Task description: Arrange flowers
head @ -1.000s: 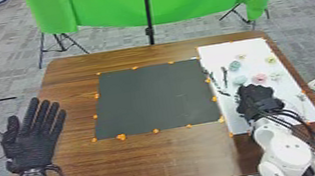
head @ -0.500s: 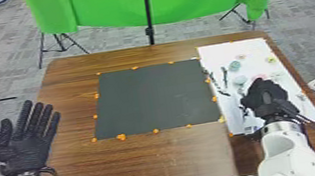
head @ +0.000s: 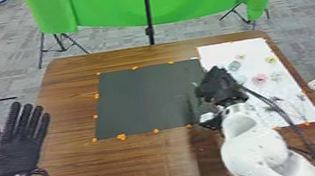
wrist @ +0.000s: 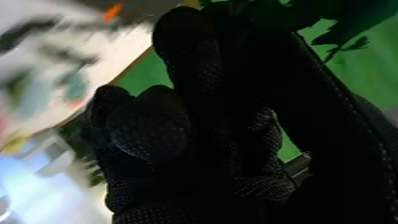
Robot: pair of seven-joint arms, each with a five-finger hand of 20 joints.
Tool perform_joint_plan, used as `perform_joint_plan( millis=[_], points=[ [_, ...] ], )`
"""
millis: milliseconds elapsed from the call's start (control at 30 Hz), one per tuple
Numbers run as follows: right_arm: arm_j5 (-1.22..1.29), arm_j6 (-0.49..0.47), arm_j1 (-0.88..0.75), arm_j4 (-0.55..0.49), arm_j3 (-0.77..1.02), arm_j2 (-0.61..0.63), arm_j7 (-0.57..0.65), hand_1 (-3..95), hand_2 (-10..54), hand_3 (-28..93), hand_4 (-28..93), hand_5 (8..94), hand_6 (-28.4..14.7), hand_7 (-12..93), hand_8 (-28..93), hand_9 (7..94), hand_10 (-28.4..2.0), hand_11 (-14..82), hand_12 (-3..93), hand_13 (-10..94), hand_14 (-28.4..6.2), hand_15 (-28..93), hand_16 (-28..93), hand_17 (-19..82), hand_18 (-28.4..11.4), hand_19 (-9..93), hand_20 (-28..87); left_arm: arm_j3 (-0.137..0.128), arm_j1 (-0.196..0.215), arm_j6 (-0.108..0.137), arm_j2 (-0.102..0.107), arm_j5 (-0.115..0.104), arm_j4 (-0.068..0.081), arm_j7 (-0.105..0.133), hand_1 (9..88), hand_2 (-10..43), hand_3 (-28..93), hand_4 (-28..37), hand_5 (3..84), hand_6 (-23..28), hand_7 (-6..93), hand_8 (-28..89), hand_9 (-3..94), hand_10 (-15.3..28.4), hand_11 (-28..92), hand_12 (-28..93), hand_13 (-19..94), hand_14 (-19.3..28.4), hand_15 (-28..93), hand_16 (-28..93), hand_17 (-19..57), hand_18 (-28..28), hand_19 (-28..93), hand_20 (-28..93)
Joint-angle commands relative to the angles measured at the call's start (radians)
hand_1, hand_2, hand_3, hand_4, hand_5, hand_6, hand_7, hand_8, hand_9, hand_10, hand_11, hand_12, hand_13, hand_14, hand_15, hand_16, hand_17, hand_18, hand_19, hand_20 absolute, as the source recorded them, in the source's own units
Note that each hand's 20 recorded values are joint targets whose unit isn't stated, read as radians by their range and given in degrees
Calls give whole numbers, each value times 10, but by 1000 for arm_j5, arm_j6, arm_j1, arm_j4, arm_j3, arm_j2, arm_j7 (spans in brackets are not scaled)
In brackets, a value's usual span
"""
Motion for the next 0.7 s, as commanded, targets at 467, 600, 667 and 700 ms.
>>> perform_joint_plan(
  millis=[467, 600, 667, 700],
  points=[
    [-59, -203, 279, 421, -289, -348, -7, 476, -95, 835, -166, 769, -14, 424, 160, 866, -110, 265, 471, 775, -93, 710, 339, 426, -260, 932, 413, 97, -130, 24, 80, 5, 61, -49, 237, 182, 734, -283, 423, 84, 76, -99, 376, 135, 135, 41, 271, 127, 192, -86, -51, 107, 283, 75],
    [-66, -200, 281, 456, -286, -388, 8, 480, -95, 816, -173, 753, -17, 445, 147, 857, -112, 270, 465, 775, -93, 709, 329, 426, -261, 932, 412, 121, -155, 29, 85, 1, 72, -63, 241, 181, 733, -283, 423, 84, 77, -99, 376, 134, 136, 41, 272, 127, 194, -87, -51, 108, 283, 75],
    [-76, -219, 278, 453, -285, -389, -1, 468, -95, 795, -184, 745, -26, 437, 127, 833, -124, 317, 422, 768, -98, 710, 320, 422, -263, 932, 411, 124, -159, 26, 84, 1, 74, -66, 241, 181, 734, -283, 424, 84, 77, -99, 376, 135, 136, 41, 271, 127, 194, -87, -51, 108, 284, 76],
    [-81, -224, 275, 449, -287, -386, -6, 452, -95, 779, -194, 736, -41, 388, 111, 813, -142, 353, 370, 755, -103, 708, 308, 413, -264, 932, 397, 122, -155, 25, 84, 1, 73, -62, 242, 181, 734, -283, 424, 84, 78, -99, 376, 135, 136, 41, 271, 127, 194, -88, -51, 108, 285, 76]
  ],
)
